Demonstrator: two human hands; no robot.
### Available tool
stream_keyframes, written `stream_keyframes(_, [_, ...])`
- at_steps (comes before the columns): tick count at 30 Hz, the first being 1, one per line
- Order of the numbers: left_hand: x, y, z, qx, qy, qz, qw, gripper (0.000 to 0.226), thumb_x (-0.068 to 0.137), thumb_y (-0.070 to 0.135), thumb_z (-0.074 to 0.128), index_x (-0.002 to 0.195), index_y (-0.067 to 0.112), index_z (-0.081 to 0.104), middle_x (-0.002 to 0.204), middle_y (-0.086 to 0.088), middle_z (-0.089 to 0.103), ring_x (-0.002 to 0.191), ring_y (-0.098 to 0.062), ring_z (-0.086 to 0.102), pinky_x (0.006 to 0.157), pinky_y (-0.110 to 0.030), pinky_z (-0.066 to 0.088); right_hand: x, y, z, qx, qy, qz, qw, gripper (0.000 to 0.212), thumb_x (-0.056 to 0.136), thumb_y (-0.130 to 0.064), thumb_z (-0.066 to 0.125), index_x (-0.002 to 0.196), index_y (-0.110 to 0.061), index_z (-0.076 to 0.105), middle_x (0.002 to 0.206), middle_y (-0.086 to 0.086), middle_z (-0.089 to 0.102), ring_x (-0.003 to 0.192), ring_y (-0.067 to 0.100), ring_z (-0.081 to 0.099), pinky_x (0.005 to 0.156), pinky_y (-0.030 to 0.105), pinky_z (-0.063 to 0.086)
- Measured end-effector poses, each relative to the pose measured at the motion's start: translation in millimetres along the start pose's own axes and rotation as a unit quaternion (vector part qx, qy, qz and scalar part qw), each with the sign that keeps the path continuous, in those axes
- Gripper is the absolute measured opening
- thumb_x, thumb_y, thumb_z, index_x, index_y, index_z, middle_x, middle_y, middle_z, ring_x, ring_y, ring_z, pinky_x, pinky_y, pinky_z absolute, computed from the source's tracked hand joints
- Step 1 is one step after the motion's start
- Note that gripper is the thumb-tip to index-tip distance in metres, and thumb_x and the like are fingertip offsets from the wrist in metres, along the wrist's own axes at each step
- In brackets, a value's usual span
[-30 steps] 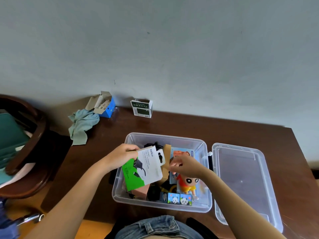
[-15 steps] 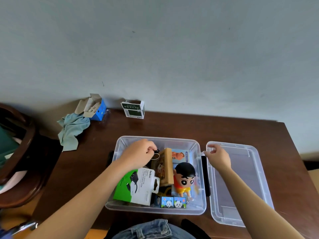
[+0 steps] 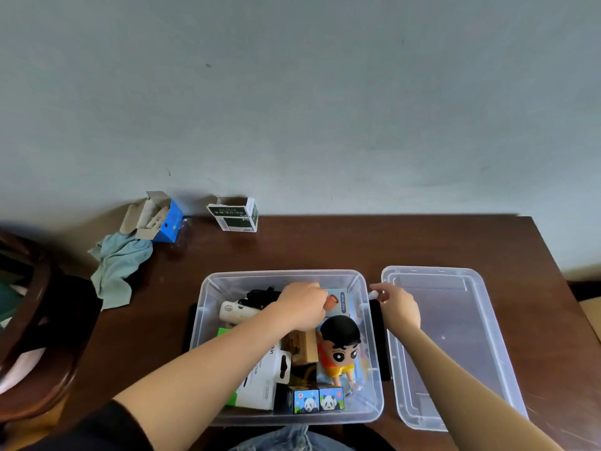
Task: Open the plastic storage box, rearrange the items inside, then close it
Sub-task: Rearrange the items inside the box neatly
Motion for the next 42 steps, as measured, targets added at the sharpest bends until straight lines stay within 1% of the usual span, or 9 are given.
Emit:
stream_keyframes(4, [7.9, 0.1, 9.3, 0.004, -0.008, 0.007, 1.0, 0.032, 0.093, 0.018, 0.043, 0.124, 0.013, 0.05, 0.12, -0.01, 0.051, 0.106, -0.028, 0.051, 0.078, -0.036, 0.04, 3.8, 1.6, 2.1, 0.021, 0.01, 0.004, 1.0, 0.02, 0.09, -0.028, 0.057, 0.104, -0.024, 0.07, 0.1, 0.0, 0.07, 0.077, 0.013, 0.057, 0.067, 0.024, 0.046])
stream_keyframes(9, [14.7, -1.0, 19.6, 0.024, -0.01, -0.014, 1.0, 0.046, 0.09, 0.022, 0.046, 0.135, 0.012, 0.04, 0.129, -0.011, 0.046, 0.115, -0.029, 0.047, 0.093, -0.039, 0.037, -2.8, -7.5, -23.9, 0.15, 0.107, 0.004, 0.983, 0.016, 0.089, -0.036, 0.059, 0.087, -0.025, 0.071, 0.077, -0.006, 0.07, 0.071, 0.013, 0.064, 0.055, 0.022, 0.044])
stream_keyframes(12, [16.4, -2.8, 21.1, 0.037, -0.008, -0.031, 0.999, 0.048, 0.09, 0.024, 0.047, 0.137, 0.014, 0.04, 0.131, -0.008, 0.045, 0.116, -0.028, 0.046, 0.094, -0.039, 0.036, -11.7, -23.9, -41.6, 0.226, 0.139, -0.025, 0.964, 0.013, 0.091, -0.032, 0.058, 0.083, -0.028, 0.068, 0.07, -0.011, 0.068, 0.064, 0.008, 0.064, 0.061, 0.026, 0.053])
stream_keyframes(18, [14.9, 0.5, 23.2, 0.083, -0.013, -0.035, 0.996, 0.043, 0.092, 0.027, 0.048, 0.133, 0.015, 0.045, 0.135, -0.01, 0.042, 0.121, -0.029, 0.041, 0.097, -0.039, 0.036, -32.8, -60.1, -57.1, 0.307, 0.136, -0.082, 0.939, 0.008, 0.092, -0.03, 0.059, 0.085, -0.028, 0.064, 0.063, -0.009, 0.064, 0.054, 0.001, 0.057, 0.056, 0.018, 0.049])
stream_keyframes(25, [11.2, -0.9, 21.9, 0.025, 0.007, -0.027, 0.999, 0.037, 0.091, 0.018, 0.046, 0.127, 0.009, 0.049, 0.131, -0.011, 0.049, 0.119, -0.028, 0.042, 0.095, -0.039, 0.038, -56.0, -84.0, -38.0, 0.302, 0.072, -0.123, 0.943, 0.011, 0.092, -0.024, 0.059, 0.082, -0.022, 0.063, 0.065, -0.006, 0.066, 0.054, 0.002, 0.056, 0.056, 0.025, 0.053])
stream_keyframes(28, [13.6, 1.2, 26.4, 0.057, -0.028, -0.027, 0.998, 0.055, 0.093, 0.02, 0.046, 0.145, 0.022, 0.028, 0.143, -0.014, 0.035, 0.129, -0.032, 0.032, 0.101, -0.045, 0.032, -63.0, -86.3, -28.6, 0.297, 0.062, -0.128, 0.944, 0.014, 0.094, -0.02, 0.055, 0.083, -0.016, 0.062, 0.067, -0.001, 0.069, 0.052, 0.004, 0.054, 0.057, 0.028, 0.052])
stream_keyframes(32, [14.4, 7.3, 27.5, 0.109, -0.072, -0.035, 0.991, 0.076, 0.092, 0.014, 0.049, 0.148, 0.042, 0.006, 0.155, -0.016, 0.011, 0.139, -0.039, 0.017, 0.108, -0.054, 0.023, -71.7, -86.4, -19.0, 0.3, 0.077, -0.126, 0.943, 0.016, 0.096, -0.016, 0.051, 0.083, -0.016, 0.06, 0.056, -0.012, 0.061, 0.049, 0.001, 0.053, 0.049, 0.011, 0.045])
stream_keyframes(37, [15.7, 13.3, 22.8, 0.151, -0.088, -0.027, 0.984, 0.075, 0.094, 0.014, 0.051, 0.148, 0.043, 0.008, 0.155, -0.017, 0.01, 0.133, -0.043, 0.03, 0.102, -0.051, 0.038, -69.2, -82.4, -16.7, 0.317, 0.089, -0.082, 0.941, 0.016, 0.097, -0.02, 0.05, 0.085, -0.014, 0.058, 0.059, 0.001, 0.059, 0.047, 0.001, 0.052, 0.05, 0.012, 0.045])
stream_keyframes(42, [13.8, 14.5, 18.4, 0.158, -0.082, -0.003, 0.984, 0.07, 0.096, 0.009, 0.049, 0.147, 0.041, 0.013, 0.152, -0.018, 0.018, 0.127, -0.041, 0.039, 0.094, -0.047, 0.047, -65.3, -80.2, -14.3, 0.306, 0.091, -0.072, 0.945, 0.018, 0.098, -0.021, 0.048, 0.083, -0.017, 0.058, 0.06, 0.0, 0.061, 0.048, 0.0, 0.053, 0.05, 0.012, 0.046])
Point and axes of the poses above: each hand's wrist, its own x-axis towards the middle knuckle, its own z-axis out of the palm, y = z × x, the point moved 4 cm from there along x, towards the middle knuckle
